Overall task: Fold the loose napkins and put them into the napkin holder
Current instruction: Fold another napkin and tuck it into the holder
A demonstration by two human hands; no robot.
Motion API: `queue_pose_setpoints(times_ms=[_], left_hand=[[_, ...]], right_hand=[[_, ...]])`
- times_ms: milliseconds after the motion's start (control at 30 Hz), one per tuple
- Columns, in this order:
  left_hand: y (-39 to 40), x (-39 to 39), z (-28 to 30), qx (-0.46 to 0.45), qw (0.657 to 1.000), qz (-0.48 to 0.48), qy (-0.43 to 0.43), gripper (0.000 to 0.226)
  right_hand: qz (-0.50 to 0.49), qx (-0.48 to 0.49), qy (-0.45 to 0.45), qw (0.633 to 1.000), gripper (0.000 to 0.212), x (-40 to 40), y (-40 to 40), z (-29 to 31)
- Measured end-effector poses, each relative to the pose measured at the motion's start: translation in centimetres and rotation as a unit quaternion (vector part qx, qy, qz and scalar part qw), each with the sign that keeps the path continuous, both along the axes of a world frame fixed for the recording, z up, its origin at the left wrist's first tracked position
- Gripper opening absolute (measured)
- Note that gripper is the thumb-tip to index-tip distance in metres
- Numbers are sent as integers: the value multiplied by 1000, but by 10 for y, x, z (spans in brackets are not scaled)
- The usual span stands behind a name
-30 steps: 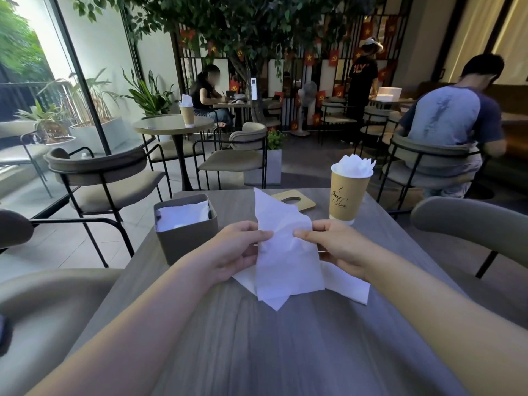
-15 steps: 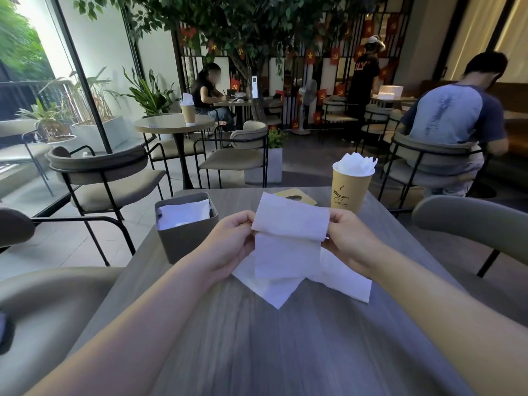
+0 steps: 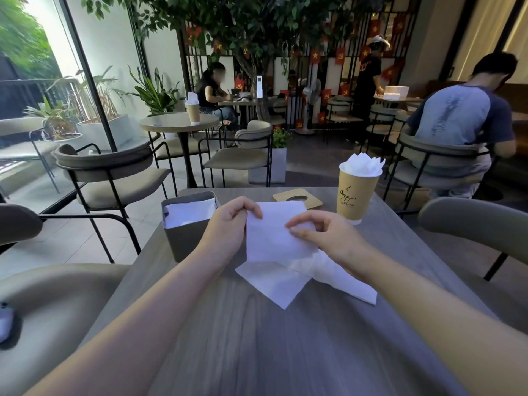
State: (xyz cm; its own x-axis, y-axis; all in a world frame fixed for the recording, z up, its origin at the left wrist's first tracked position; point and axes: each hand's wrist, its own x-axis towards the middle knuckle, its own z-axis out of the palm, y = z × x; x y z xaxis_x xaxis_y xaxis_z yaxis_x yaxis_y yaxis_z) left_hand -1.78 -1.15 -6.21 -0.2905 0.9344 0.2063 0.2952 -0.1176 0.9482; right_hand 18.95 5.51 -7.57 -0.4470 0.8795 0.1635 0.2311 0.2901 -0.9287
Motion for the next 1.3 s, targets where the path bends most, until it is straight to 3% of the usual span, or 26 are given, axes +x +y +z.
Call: queue_pose_setpoints(times_ms=[100, 267, 600, 767, 867, 1067, 1200, 1300], left_hand=[[-5, -5, 6, 0, 998, -44, -37, 36], [-13, -23, 14, 17, 983, 18, 179, 9], [-28, -95, 38, 13, 953, 164, 254, 6], [-26, -129, 30, -19, 927, 175, 332, 13], [-25, -137, 21, -31, 885, 183, 428, 19], [-22, -129, 12, -123, 809, 117, 563, 61], [-22, -120, 6, -169, 783, 87, 592, 61], [-23, -117, 11, -176, 792, 70, 580, 56]], right_hand=[[-8, 11, 17, 1000, 12, -8, 4, 3], [-2, 41, 3, 999, 16, -32, 10, 8], [-2, 92, -20, 996, 11, -122, 16, 39], [-8, 162, -149, 975, 16, -163, 15, 40], [3, 174, -208, 962, 23, -173, 14, 39], [39, 253, -377, 890, 52, -185, 4, 33], [18, 235, -377, 896, 53, -185, 3, 22], [17, 224, -363, 904, 47, -185, 5, 16]])
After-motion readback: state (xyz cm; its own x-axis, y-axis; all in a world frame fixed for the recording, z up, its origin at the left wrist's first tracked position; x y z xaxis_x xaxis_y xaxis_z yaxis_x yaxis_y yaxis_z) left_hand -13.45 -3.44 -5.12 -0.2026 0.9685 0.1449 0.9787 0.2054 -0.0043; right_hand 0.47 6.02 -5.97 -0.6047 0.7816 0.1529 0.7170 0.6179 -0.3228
